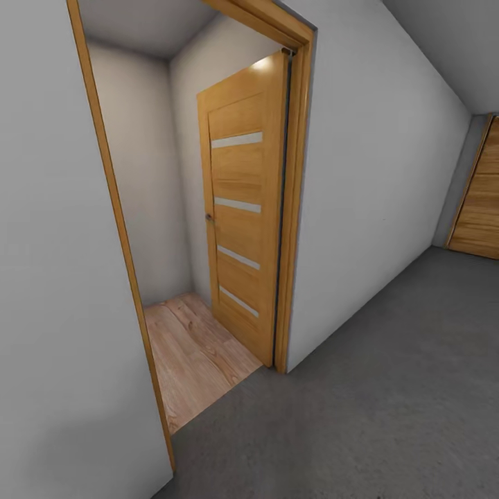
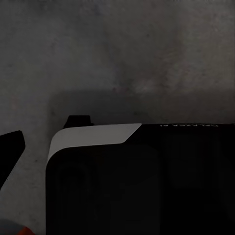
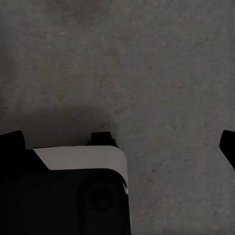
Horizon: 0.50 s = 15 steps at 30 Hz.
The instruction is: Move the two storage containers from the living room to the garage. In the garage, place one container on the floor and stack the other container on top of it (either order is fine).
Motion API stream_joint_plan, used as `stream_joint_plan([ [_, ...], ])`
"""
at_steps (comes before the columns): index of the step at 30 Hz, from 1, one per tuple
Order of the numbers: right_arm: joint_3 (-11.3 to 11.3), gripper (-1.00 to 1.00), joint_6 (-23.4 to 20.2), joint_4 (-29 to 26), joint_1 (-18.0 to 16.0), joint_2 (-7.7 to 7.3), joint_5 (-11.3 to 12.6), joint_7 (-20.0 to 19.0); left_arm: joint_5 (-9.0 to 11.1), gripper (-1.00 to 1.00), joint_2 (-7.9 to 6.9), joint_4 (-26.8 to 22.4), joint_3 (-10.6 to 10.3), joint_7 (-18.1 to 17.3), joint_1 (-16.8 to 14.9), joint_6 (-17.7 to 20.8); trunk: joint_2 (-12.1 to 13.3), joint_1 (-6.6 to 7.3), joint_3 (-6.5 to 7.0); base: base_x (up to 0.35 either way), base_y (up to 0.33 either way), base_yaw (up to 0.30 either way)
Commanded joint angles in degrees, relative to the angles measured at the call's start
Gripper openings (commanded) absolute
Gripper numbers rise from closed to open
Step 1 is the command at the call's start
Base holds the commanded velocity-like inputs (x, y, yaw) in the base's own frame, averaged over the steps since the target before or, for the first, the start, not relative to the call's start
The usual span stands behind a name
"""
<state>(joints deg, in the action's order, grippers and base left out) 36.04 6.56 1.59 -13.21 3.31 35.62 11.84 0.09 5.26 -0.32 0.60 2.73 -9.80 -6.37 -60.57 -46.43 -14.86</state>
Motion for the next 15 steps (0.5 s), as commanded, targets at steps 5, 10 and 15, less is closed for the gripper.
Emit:
stream_joint_plan([
  [5, 0.5, 1.00, 0.3, 0.2, -0.1, 0.03, 0.4, 0.0, 0.0, 1.00, 0.01, 0.1, 0.0, 0.2, 0.0, -0.2, 0.0, 0.00, -0.07, 0.000, 0.000, 0.000],
  [10, 0.5, 1.00, 0.3, 0.2, -0.1, 0.00, 0.4, 0.0, 0.0, 1.00, 0.01, 0.1, 0.0, 0.2, 0.0, -0.2, 0.0, 0.00, -0.07, 0.000, 0.000, 0.000],
  [15, 0.9, 1.00, 0.6, 0.2, 1.2, 0.09, 0.0, -0.3, 0.0, 1.00, -1.18, 0.0, 0.2, 0.5, 0.0, -0.4, 0.0, 0.00, -0.07, 0.000, 0.000, 0.000],
])
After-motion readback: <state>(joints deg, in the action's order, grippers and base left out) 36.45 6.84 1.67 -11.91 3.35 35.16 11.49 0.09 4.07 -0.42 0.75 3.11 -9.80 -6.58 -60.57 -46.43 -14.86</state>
